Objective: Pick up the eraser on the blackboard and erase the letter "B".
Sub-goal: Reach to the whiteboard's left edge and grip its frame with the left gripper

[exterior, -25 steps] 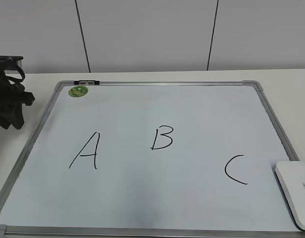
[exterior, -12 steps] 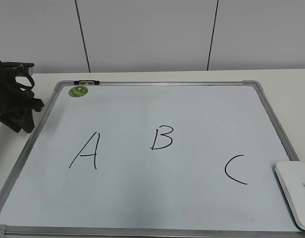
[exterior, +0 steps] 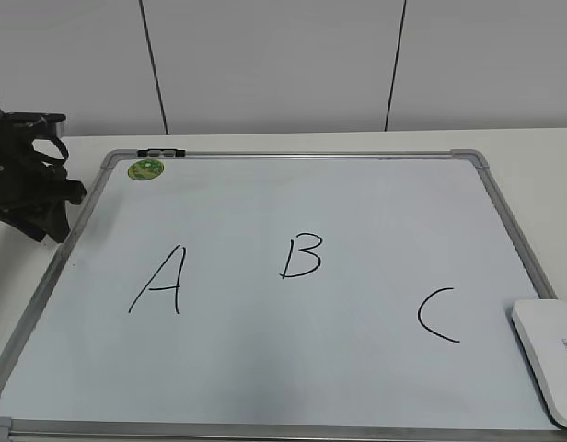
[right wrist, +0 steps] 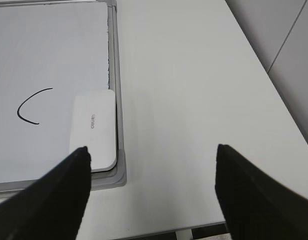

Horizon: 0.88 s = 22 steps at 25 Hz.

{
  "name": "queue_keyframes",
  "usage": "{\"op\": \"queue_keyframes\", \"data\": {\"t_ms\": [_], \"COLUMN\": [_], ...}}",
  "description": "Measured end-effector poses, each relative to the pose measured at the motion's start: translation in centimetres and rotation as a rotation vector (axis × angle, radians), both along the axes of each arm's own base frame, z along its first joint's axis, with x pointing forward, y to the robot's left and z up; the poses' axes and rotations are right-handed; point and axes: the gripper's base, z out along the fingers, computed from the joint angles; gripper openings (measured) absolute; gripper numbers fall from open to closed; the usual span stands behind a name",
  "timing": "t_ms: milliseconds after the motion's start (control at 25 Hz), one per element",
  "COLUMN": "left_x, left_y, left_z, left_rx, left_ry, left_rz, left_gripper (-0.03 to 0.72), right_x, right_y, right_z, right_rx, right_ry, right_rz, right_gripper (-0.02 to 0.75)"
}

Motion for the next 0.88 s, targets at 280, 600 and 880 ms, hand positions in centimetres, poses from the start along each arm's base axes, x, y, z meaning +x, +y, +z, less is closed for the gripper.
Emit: {"op": "queue_keyframes", "data": {"t_ms": [280,600,880], "left_x": [0.0,0.1,0.1], "left_y": [-0.1,-0.2,-0.2], "left_z": [-1.5,-2.6,-2.6], "left_rx": [-0.005,-0.023,-0.026], "left_ry": [0.044,0.069,0.071], "left_rz": [0.003,0.015,0.017], "left_gripper": [0.239,0.239,0.205], "right_x": [0.0,0.0,0.0], "right_y": [0.0,0.0,0.0], "right_z": [0.0,0.0,0.0], "right_rx": [0.0,0.0,-0.002], "right_ry": [0.0,0.0,0.0], "right_rz": [0.0,0.0,-0.002], "right_gripper": [0.573,0.573,0.573]}}
